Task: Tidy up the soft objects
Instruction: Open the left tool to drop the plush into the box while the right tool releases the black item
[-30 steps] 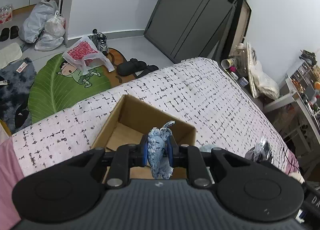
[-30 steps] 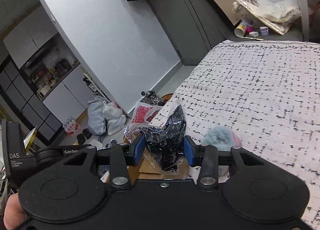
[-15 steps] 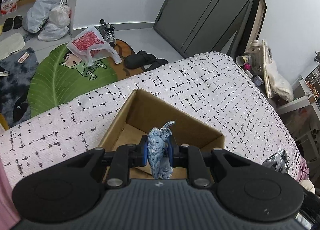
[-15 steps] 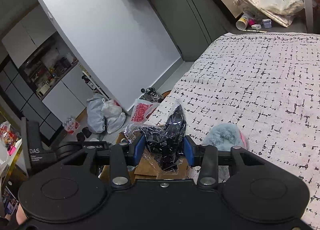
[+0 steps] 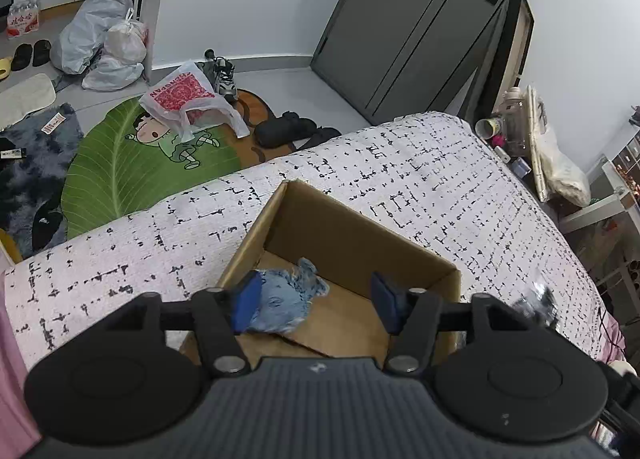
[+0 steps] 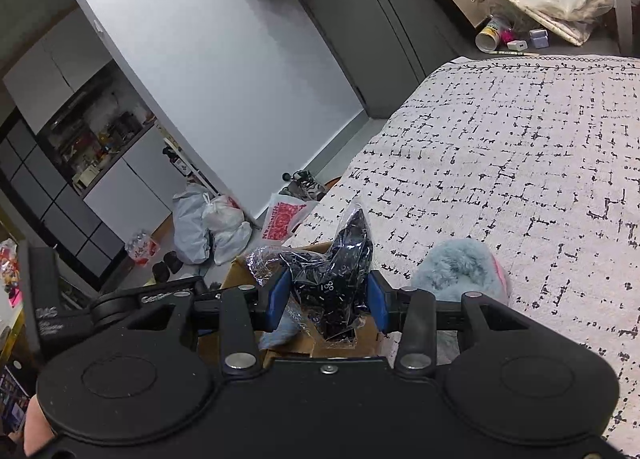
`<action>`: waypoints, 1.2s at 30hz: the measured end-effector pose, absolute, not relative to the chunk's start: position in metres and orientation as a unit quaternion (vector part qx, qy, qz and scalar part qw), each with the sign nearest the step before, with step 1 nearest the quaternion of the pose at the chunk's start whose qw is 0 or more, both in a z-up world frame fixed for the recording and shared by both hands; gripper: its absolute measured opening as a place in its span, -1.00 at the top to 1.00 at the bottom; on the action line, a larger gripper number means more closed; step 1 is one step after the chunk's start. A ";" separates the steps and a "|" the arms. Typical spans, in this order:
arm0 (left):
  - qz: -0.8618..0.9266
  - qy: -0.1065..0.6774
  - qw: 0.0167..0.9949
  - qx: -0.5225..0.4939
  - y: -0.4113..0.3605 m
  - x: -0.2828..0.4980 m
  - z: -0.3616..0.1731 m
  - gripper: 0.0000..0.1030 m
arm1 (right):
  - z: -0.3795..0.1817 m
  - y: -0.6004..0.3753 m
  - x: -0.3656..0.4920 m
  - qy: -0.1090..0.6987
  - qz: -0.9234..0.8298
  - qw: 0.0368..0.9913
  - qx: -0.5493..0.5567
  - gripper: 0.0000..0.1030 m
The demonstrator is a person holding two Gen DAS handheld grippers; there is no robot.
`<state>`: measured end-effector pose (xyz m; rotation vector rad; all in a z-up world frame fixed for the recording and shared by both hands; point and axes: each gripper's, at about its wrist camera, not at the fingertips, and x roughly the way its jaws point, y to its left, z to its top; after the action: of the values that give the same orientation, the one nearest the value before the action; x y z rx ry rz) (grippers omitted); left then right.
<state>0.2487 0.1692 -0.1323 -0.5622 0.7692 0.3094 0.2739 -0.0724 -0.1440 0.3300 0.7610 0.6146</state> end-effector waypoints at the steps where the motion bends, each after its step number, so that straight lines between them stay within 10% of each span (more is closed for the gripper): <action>1: 0.146 0.370 0.877 -0.270 0.168 0.247 -0.132 -0.29 | -0.145 -0.070 0.274 0.365 0.295 0.869 0.157 0.20; 16: 0.172 0.318 0.895 -0.262 0.181 0.231 -0.129 -0.41 | -0.154 -0.024 0.285 0.375 0.307 0.858 0.167 0.17; 36: 0.170 0.335 0.891 -0.257 0.170 0.222 -0.110 -0.42 | -0.113 -0.082 0.263 0.384 0.237 0.874 0.180 -0.76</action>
<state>0.2221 0.1697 -0.1096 -0.5327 0.6952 0.3531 0.2629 -0.0815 -0.1130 0.3765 0.8029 0.4954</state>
